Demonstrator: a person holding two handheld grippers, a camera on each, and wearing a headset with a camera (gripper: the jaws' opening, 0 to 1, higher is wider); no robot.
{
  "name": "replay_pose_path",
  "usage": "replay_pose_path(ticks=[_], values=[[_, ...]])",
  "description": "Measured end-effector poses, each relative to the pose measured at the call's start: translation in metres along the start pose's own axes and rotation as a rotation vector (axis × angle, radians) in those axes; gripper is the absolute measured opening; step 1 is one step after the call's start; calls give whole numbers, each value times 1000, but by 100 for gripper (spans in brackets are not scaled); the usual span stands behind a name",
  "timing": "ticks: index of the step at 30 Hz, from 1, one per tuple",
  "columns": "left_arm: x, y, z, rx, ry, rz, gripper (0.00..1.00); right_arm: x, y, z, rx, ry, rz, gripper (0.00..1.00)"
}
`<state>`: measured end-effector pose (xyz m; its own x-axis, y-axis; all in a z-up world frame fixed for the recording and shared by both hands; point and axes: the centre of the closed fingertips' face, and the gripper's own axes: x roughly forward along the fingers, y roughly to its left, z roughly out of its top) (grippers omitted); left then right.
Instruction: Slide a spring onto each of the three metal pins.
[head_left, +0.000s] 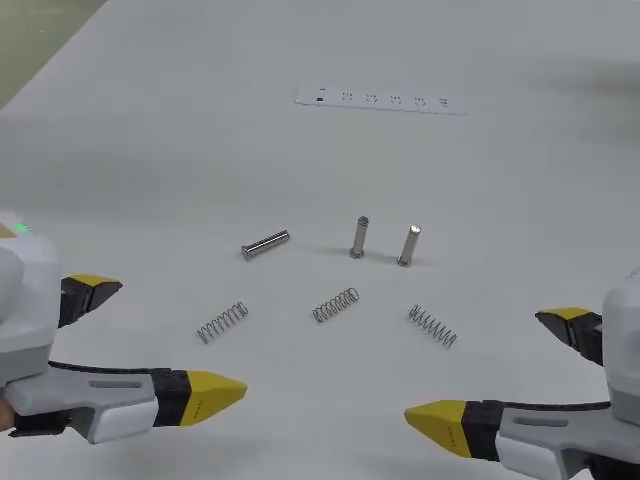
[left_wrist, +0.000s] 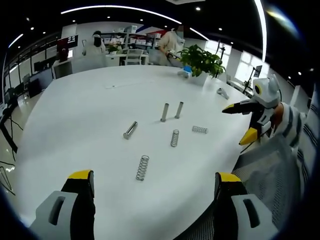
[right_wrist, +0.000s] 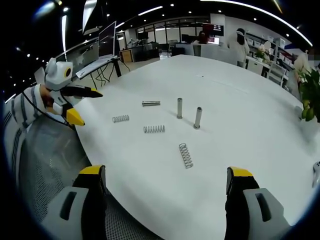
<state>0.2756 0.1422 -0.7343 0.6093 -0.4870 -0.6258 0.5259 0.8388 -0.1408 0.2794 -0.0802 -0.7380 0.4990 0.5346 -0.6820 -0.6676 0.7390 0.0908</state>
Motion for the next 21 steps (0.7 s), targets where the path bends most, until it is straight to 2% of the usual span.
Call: replay_pose_path(ticks=[5, 10, 15, 21], values=[[2, 1, -3, 28, 34, -7, 98, 0, 1, 0, -1, 0, 3, 100], [4, 6, 0, 20, 32, 2, 98, 0, 0, 0, 2, 0, 3, 100], [5, 9, 5, 46, 46, -8, 98, 0, -1, -1, 2, 5, 1, 100], [7, 13, 11, 45, 40, -25, 98, 1, -1, -2, -2, 11, 7, 100]])
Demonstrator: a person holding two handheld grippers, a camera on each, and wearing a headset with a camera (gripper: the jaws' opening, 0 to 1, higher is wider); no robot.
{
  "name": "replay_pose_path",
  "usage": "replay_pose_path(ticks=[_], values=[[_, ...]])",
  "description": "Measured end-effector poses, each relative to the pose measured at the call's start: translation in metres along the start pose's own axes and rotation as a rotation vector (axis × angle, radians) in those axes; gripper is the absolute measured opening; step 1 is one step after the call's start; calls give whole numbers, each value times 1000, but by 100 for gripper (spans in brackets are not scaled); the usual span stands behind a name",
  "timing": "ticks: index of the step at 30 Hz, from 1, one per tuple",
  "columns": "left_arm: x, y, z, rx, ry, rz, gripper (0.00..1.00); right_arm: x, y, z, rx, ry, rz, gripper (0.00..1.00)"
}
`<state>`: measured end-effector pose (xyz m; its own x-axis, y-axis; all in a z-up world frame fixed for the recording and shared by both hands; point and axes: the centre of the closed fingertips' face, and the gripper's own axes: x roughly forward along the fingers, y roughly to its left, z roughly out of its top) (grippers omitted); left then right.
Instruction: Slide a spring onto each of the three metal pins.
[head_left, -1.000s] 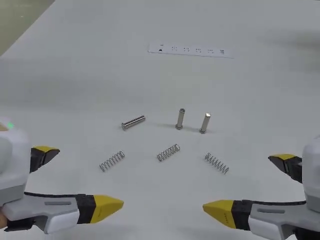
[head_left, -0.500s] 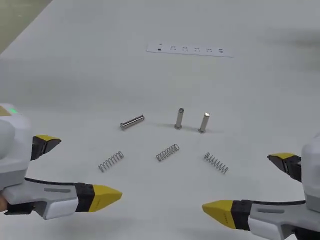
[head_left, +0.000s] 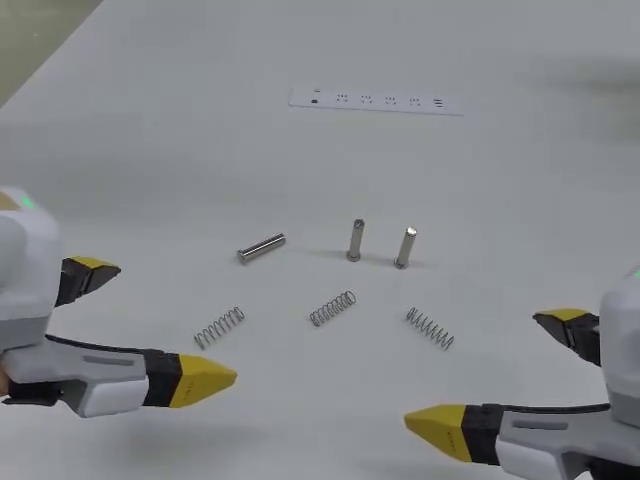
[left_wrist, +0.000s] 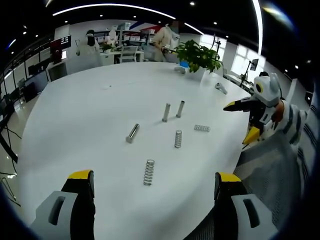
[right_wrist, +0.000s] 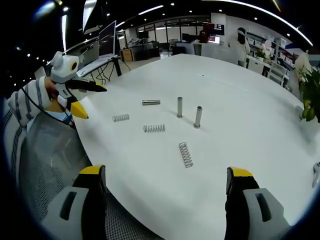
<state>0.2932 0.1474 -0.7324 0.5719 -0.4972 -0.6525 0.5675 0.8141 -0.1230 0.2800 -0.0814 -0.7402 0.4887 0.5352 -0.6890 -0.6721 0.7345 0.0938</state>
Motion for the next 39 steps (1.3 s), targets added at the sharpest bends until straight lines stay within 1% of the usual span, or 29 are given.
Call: replay_pose_path(ticks=[7, 13, 15, 16, 19, 24, 26, 31, 33, 34, 36, 39], values=[[1, 8, 3, 24, 14, 4, 98, 0, 0, -1, 0, 4, -1, 99], [6, 14, 12, 54, 13, 3, 98, 0, 2, -2, -8, 8, 6, 99], [9, 15, 16, 63, 11, 1, 96, 0, 3, -2, -8, 11, 8, 99], [10, 15, 17, 63, 10, 1, 94, 0, 3, -2, -9, 12, 8, 99], [14, 16, 21, 65, 6, -7, 94, 0, 3, -3, -9, 14, 7, 99], [20, 16, 22, 69, 9, -21, 93, -1, 2, -4, -4, 16, 3, 99], [22, 18, 21, 68, 17, -20, 92, -1, 2, -5, -4, 20, 2, 99], [28, 22, 20, 63, 16, -17, 90, 0, 2, -4, -10, 25, 4, 99], [32, 24, 18, 61, 27, -14, 88, 0, 3, -3, -11, 24, 5, 99], [33, 25, 16, 59, 40, -16, 87, 1, 3, -3, -13, 23, 7, 99], [34, 24, 17, 64, 39, -23, 87, 1, 4, -2, -17, 25, 11, 98], [36, 23, 23, 59, 24, -32, 87, 1, 3, -1, -21, 21, 9, 98]])
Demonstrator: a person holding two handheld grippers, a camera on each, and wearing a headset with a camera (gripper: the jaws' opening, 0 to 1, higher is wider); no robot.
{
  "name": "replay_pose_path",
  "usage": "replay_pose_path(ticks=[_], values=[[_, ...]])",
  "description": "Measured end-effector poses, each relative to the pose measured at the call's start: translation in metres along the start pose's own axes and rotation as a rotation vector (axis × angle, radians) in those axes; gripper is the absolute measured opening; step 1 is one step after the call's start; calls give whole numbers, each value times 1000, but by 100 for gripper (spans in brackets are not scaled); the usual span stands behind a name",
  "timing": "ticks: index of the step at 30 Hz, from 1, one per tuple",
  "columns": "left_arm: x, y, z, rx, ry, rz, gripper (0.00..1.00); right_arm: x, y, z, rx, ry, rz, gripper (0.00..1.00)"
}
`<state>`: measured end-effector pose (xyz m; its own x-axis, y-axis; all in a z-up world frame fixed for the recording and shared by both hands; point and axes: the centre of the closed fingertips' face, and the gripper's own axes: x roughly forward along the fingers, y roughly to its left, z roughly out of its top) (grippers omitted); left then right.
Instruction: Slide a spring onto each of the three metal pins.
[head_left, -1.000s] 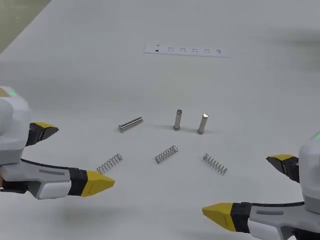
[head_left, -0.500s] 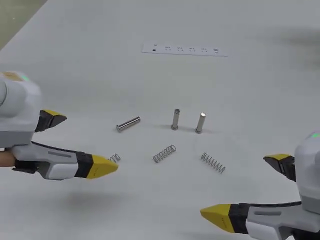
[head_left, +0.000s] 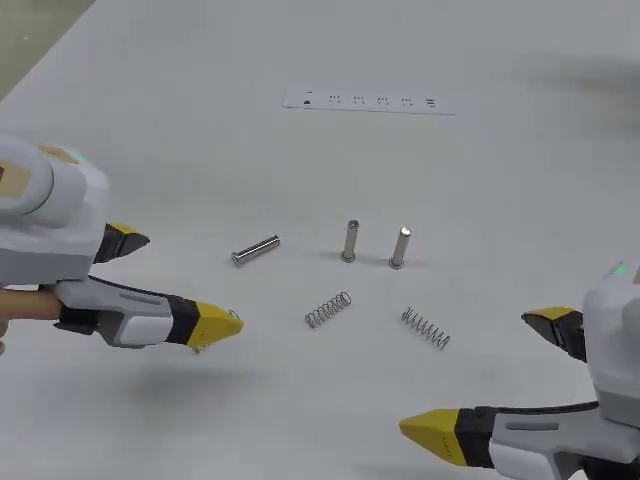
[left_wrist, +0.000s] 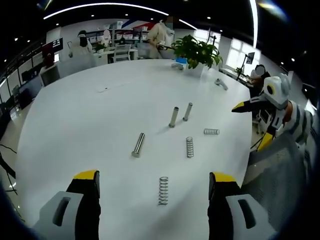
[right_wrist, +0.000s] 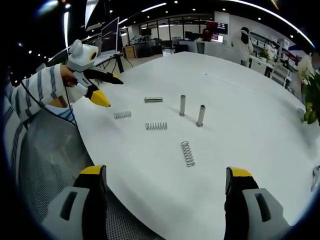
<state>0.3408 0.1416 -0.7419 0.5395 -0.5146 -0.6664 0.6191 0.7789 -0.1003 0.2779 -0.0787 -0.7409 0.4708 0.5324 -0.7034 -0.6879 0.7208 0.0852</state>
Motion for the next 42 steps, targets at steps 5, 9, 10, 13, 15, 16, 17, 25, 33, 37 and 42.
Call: replay_pose_path(ticks=[5, 9, 10, 13, 15, 16, 17, 25, 33, 37, 42], values=[[3, 1, 5, 2, -4, -5, 87, 0, 0, 1, 3, -1, -2, 99], [8, 6, 12, -4, -19, 1, 85, 1, 1, -1, 1, 8, 1, 99], [8, 6, 13, -3, -19, 0, 84, 1, 1, -2, -1, 10, 2, 99], [11, 7, 17, 12, -20, -13, 81, 1, 2, -2, -2, 13, 5, 99], [13, 9, 21, 28, -22, -12, 79, 2, 2, -2, -2, 14, 6, 99], [13, 10, 22, 31, -22, -14, 78, 2, 2, -2, -2, 14, 6, 99], [14, 11, 24, 34, -25, -15, 78, 2, 2, -2, -2, 13, 5, 99], [25, 13, 36, 55, -28, -21, 72, 1, 2, -3, 3, 15, 4, 99], [37, 11, 42, 44, -22, -38, 67, 2, 1, -5, 6, 21, 6, 99], [43, 10, 44, 6, -36, -57, 62, 1, 3, -3, 8, 13, 9, 99], [46, 11, 52, -6, -61, -64, 59, 1, 2, -1, 11, 5, 8, 99]])
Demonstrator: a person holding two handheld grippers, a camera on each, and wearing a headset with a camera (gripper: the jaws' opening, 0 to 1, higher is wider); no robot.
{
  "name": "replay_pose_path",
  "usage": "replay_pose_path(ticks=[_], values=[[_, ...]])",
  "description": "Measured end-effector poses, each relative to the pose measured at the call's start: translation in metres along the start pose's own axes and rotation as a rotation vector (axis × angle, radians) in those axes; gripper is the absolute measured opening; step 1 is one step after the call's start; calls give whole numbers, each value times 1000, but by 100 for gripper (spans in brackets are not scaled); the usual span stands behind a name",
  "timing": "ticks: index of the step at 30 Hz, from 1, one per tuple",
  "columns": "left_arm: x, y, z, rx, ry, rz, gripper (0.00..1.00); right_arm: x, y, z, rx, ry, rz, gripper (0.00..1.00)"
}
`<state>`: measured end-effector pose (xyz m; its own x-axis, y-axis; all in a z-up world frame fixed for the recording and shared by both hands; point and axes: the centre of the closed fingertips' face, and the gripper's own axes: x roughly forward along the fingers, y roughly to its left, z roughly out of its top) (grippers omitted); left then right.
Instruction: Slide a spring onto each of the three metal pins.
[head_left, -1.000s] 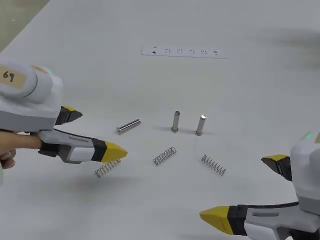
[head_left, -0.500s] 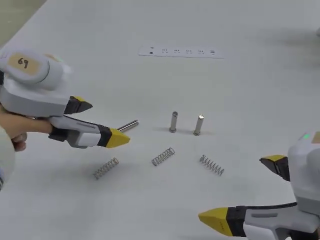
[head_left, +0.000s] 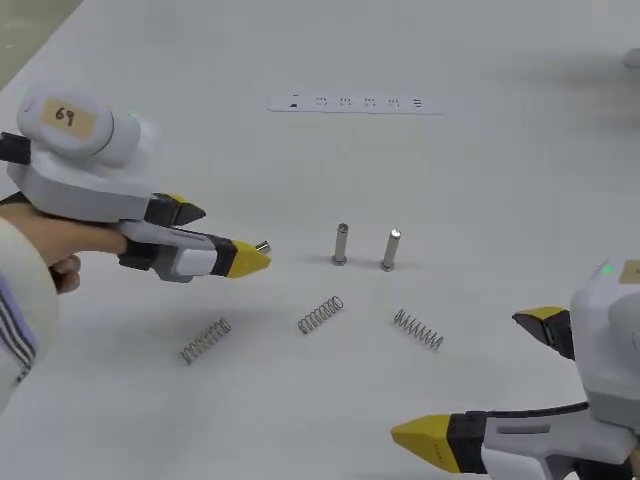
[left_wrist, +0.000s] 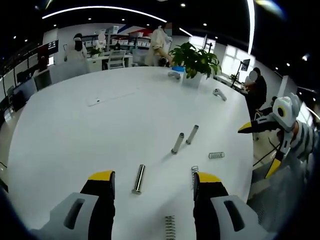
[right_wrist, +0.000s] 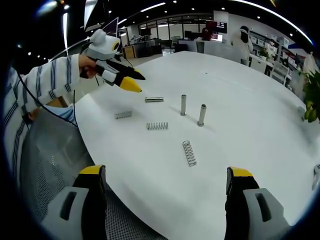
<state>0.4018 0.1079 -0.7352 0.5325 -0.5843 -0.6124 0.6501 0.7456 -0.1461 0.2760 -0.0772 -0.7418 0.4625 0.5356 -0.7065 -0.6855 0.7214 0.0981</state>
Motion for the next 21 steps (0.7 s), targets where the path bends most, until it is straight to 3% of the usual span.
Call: replay_pose_path(ticks=[5, 11, 14, 21], values=[[6, 3, -1, 32, 6, 2, 57, -1, 4, 3, -4, -15, 16, 100], [14, 4, -4, 27, 31, -2, 53, -2, 3, 5, -7, -20, 18, 100], [16, 1, -1, 25, 23, -17, 51, -2, 3, 6, 0, -29, 19, 100], [26, 1, -2, 61, 62, -16, 42, -2, 4, 6, -8, -23, 22, 100]])
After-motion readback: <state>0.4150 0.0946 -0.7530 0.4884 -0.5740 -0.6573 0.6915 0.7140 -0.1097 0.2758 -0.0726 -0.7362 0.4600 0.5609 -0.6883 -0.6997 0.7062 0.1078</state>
